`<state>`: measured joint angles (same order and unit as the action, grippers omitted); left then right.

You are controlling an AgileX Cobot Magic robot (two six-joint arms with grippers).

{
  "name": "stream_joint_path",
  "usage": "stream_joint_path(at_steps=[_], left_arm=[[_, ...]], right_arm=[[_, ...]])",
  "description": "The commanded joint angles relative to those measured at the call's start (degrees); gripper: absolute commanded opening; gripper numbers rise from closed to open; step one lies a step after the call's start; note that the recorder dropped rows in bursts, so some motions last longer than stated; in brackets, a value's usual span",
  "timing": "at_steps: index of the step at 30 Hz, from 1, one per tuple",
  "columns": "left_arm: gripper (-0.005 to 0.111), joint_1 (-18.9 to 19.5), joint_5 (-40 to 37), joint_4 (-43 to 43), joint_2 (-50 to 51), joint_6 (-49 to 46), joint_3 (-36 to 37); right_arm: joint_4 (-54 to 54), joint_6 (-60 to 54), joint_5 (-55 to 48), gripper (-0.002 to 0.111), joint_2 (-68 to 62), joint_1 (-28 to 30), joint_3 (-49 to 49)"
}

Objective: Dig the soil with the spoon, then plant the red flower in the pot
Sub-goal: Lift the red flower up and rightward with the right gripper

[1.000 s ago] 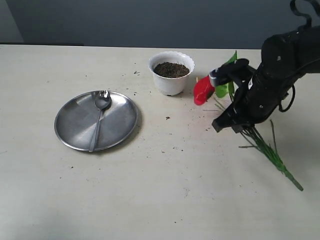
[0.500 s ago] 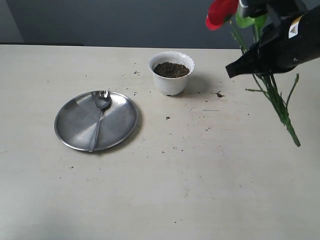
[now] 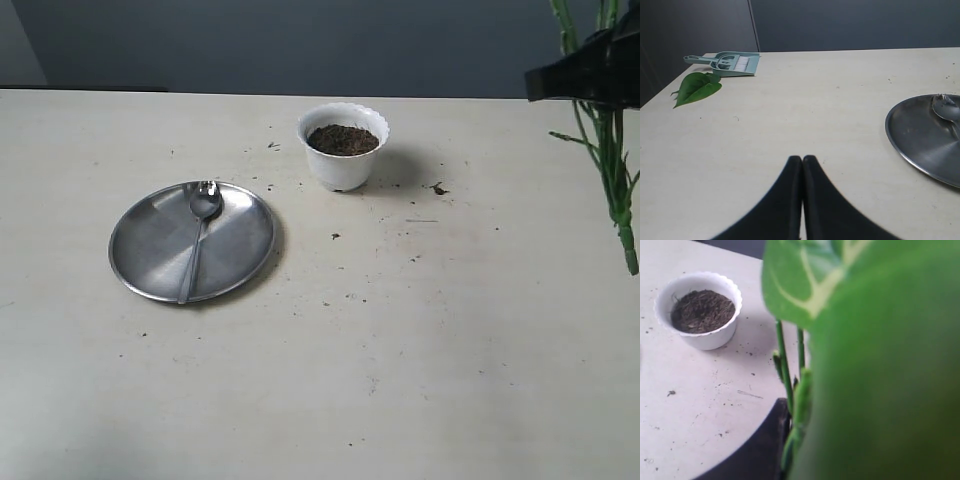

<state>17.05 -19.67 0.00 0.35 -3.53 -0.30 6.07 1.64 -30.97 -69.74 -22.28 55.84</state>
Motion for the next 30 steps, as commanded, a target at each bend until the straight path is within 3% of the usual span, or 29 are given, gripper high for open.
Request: stream_joint_path(at_steps=[1,9,22,30], left_arm=[[0.0,0.01,0.42,0.31,-0.35,-0.03,0.3],[0.0,0.01,0.42,0.31,-0.35,-0.03,0.3],[0.0,0.01,0.42,0.31,-0.35,-0.03,0.3],[0.0,0.01,0.42,0.31,-0.35,-0.03,0.3]], right_arm=[[-2.17,-1.64,0.37,-0.001,2.65,1.79,-0.13],[1.21,-1.64,7.12,-0.001,2.74,2.29,-0.13],[1.05,-1.64,24.11,-0.001,-3.85,12.24,-0.13],[1.05,-1.64,35.04,-0.001,-8.63,13.75,-0.13]])
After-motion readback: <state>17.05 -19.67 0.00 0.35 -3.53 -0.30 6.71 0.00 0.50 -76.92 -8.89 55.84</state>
